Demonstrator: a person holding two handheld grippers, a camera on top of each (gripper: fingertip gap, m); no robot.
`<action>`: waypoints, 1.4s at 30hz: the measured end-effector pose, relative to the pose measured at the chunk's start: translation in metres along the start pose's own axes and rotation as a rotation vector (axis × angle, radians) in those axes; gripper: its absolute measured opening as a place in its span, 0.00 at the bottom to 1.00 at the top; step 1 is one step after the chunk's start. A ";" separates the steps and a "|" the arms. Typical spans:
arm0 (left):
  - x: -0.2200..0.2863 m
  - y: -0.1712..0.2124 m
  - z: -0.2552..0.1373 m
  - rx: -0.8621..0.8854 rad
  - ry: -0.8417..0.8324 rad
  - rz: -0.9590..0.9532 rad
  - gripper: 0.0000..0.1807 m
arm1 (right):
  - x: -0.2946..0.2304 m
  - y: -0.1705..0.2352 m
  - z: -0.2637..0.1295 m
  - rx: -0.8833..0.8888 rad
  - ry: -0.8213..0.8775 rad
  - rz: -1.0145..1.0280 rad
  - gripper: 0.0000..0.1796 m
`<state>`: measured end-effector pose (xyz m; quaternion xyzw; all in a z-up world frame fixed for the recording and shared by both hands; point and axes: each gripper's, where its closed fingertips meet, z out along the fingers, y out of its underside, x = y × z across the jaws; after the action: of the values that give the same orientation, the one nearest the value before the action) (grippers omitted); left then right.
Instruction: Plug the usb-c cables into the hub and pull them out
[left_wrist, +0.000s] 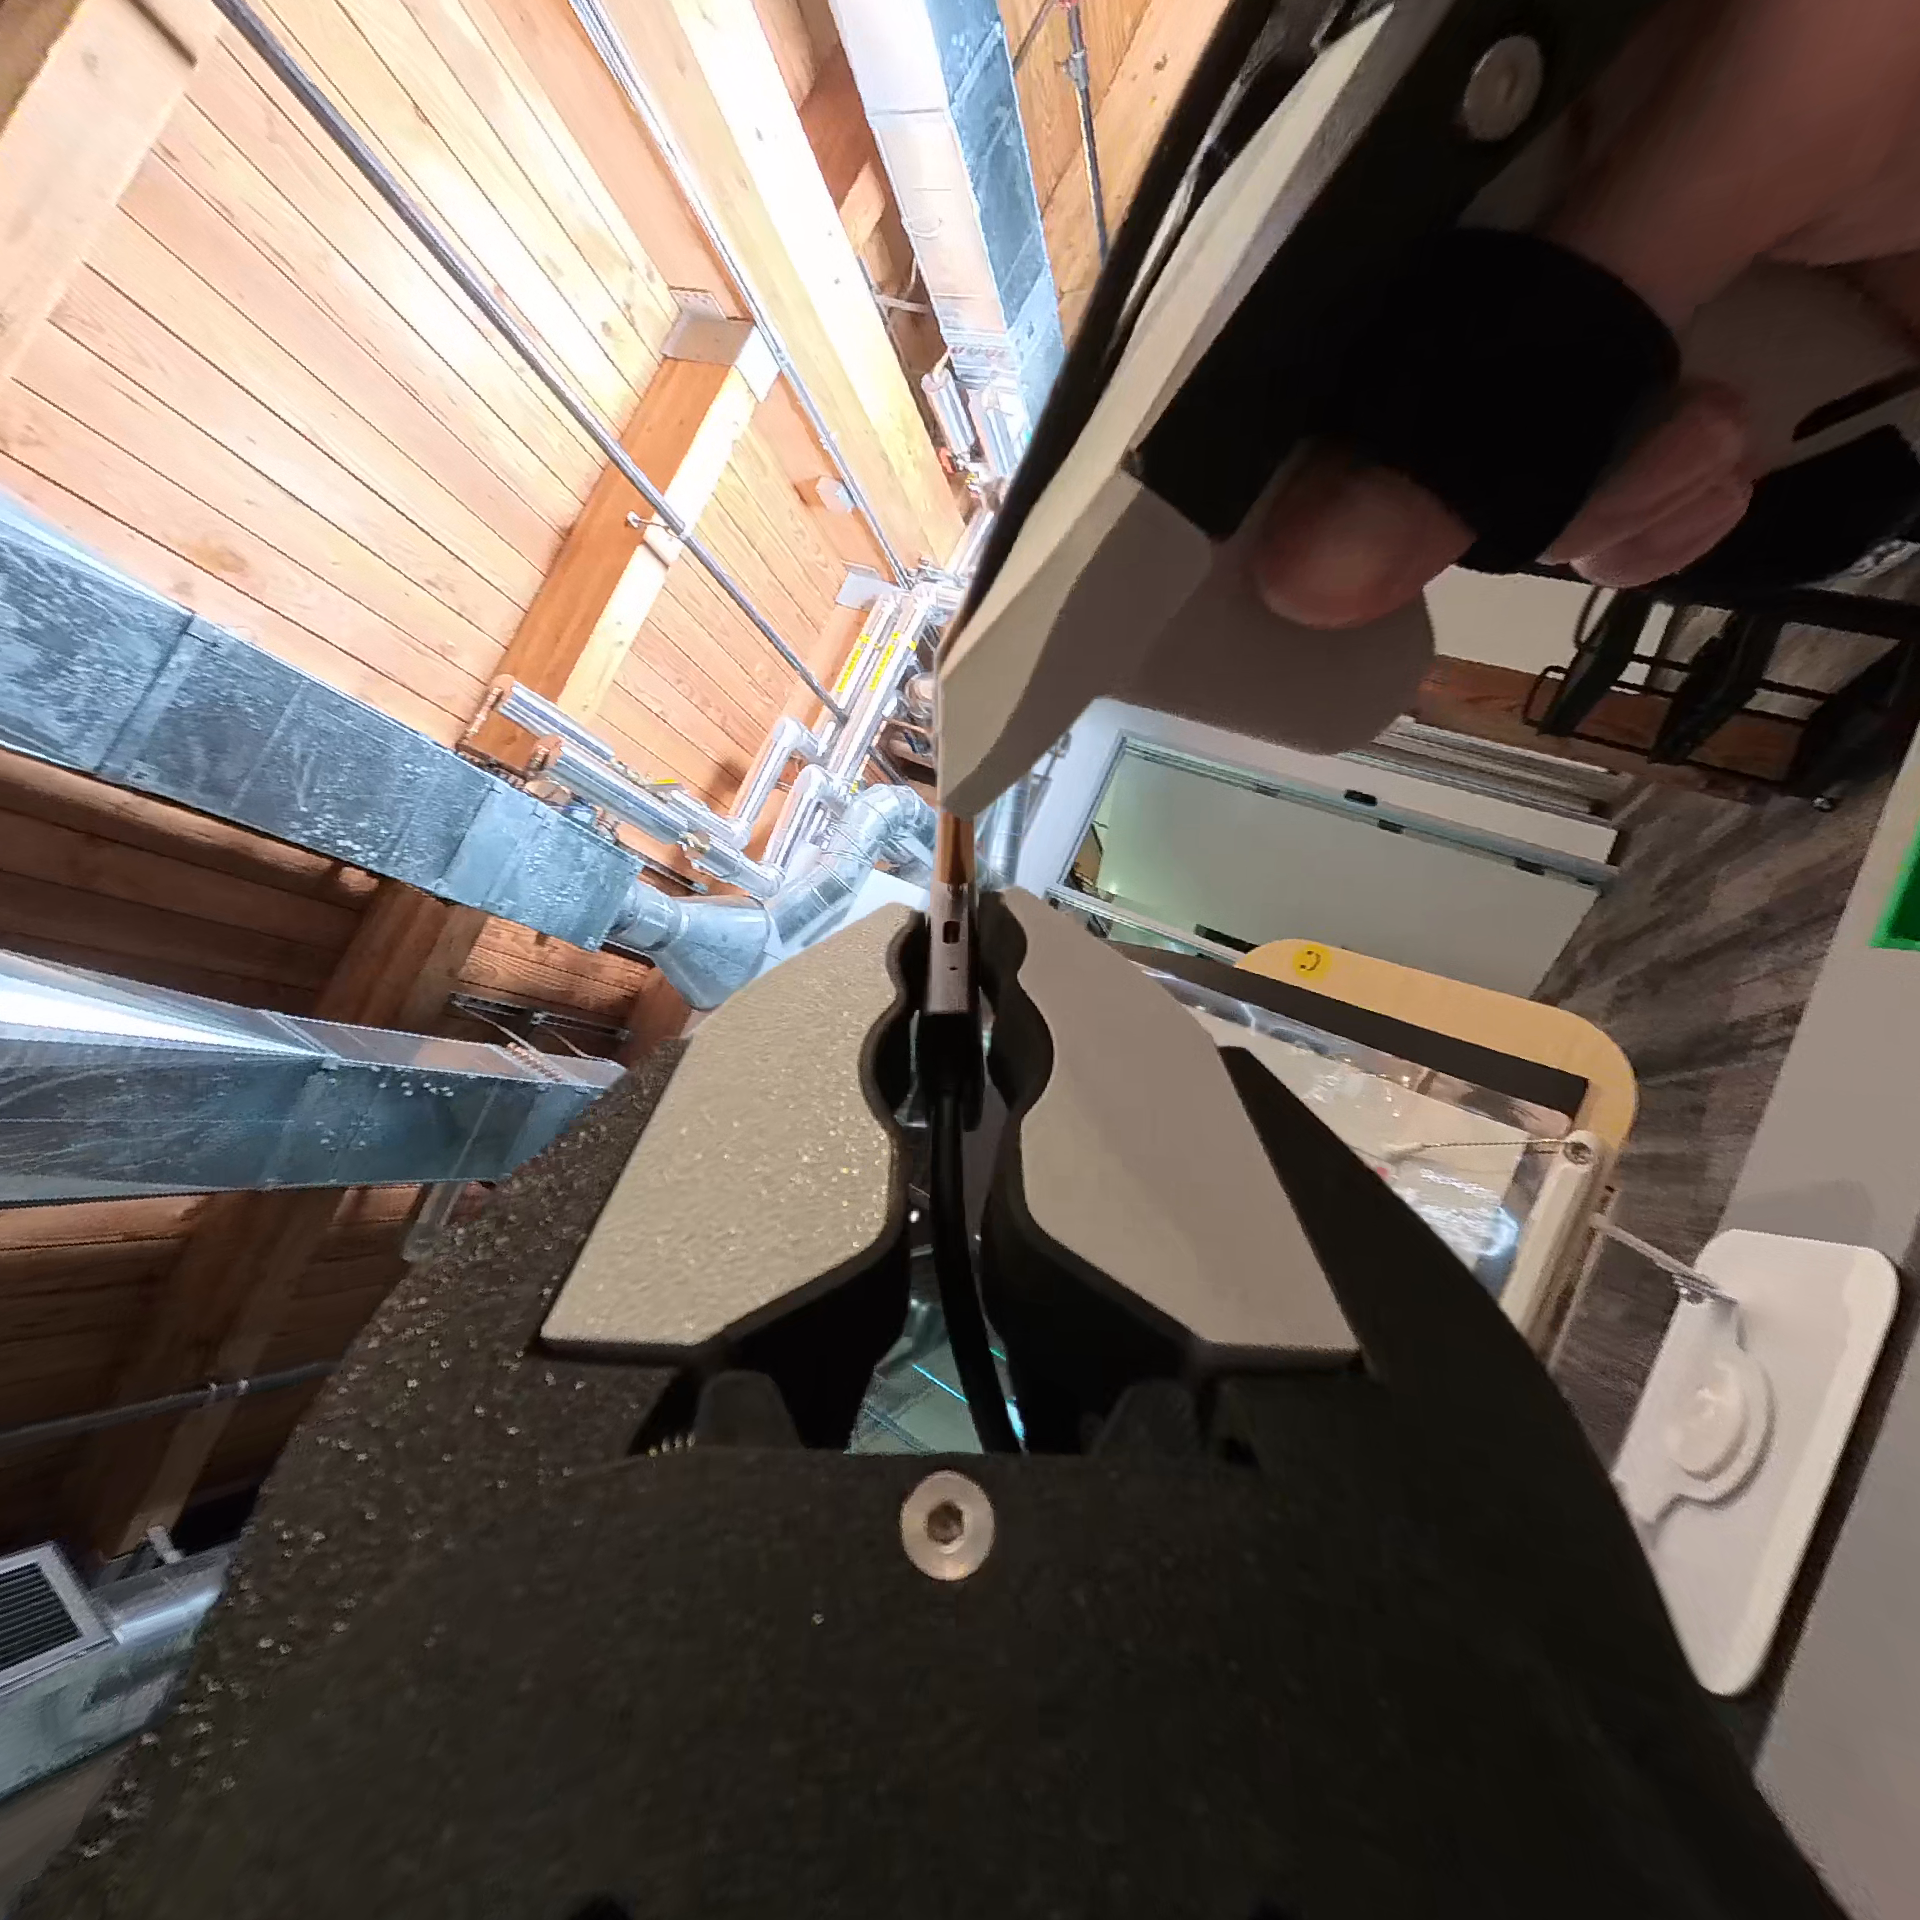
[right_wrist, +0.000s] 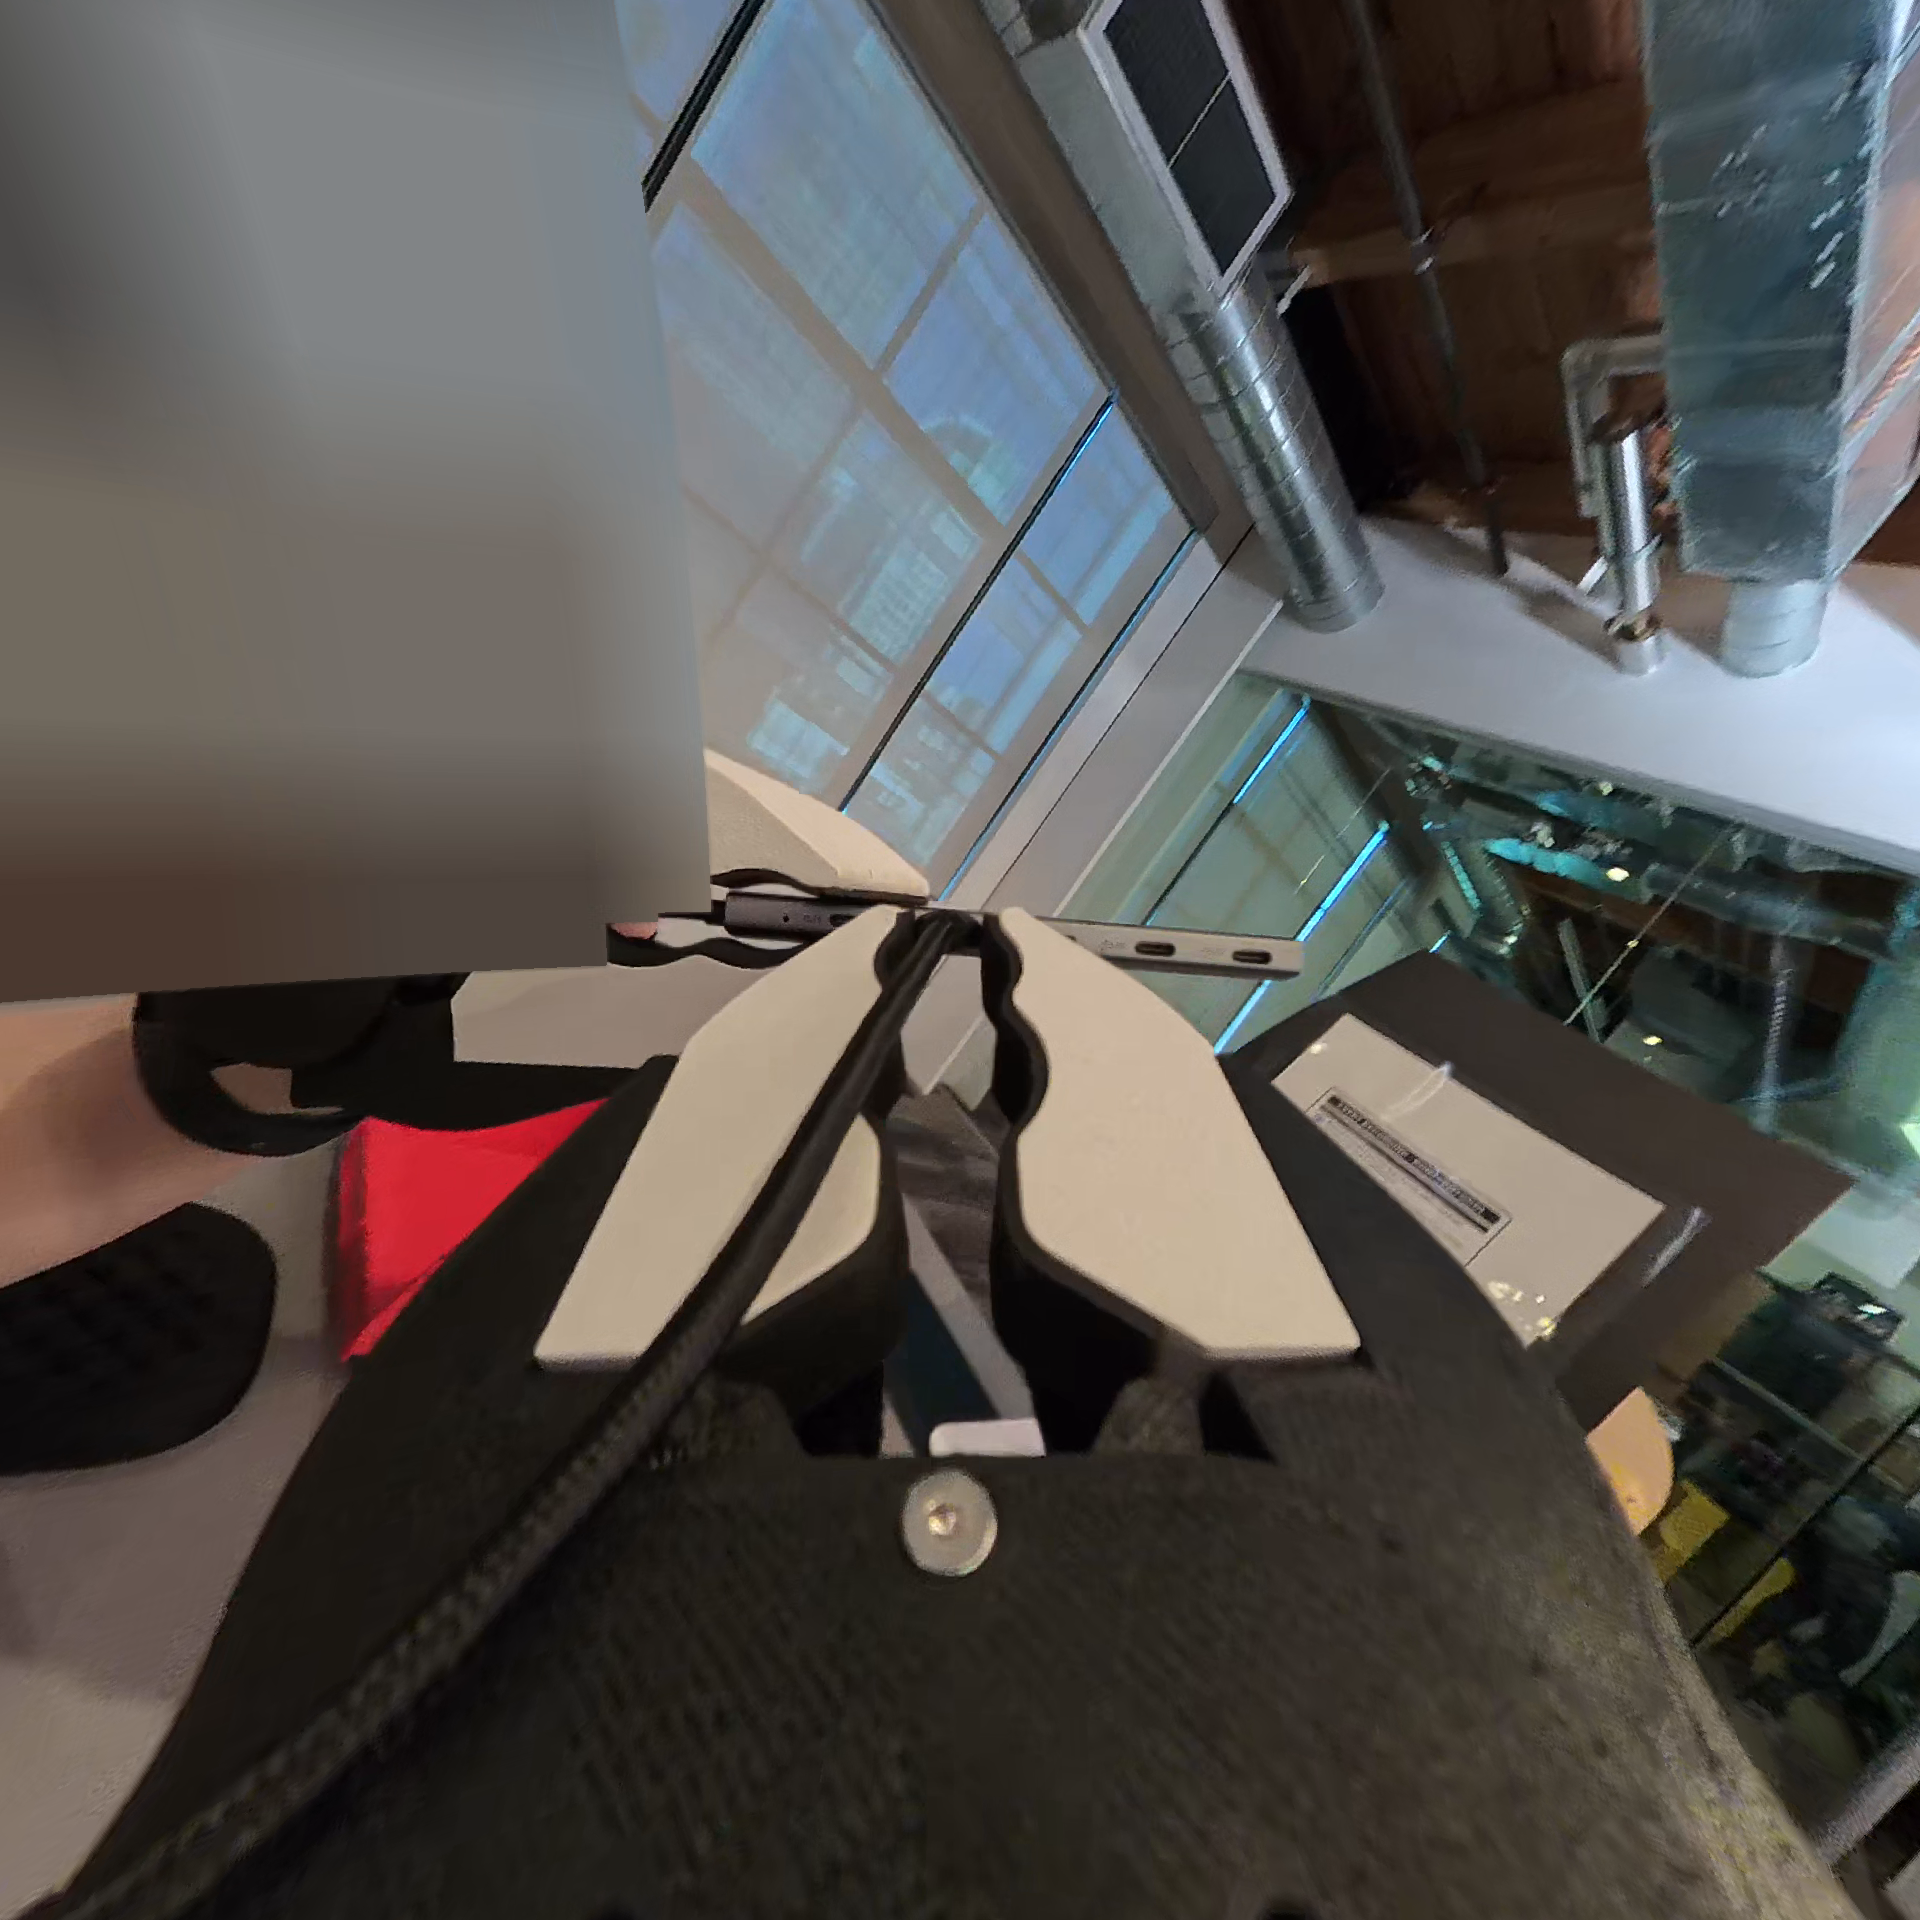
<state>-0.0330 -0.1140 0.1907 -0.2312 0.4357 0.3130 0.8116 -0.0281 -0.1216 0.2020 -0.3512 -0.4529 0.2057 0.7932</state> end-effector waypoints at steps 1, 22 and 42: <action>-0.003 -0.001 -0.002 0.010 -0.009 0.013 0.05 | -0.002 -0.003 0.000 0.011 0.008 -0.023 0.07; -0.021 -0.009 -0.008 0.034 -0.039 -0.069 0.05 | -0.012 -0.030 -0.002 0.111 0.149 -0.235 0.07; -0.017 -0.023 -0.017 0.112 -0.060 0.036 0.05 | -0.017 -0.028 -0.012 0.119 -0.115 0.018 0.07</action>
<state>-0.0340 -0.1464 0.1989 -0.1680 0.4322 0.3093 0.8302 -0.0259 -0.1555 0.2088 -0.2951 -0.4815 0.2594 0.7835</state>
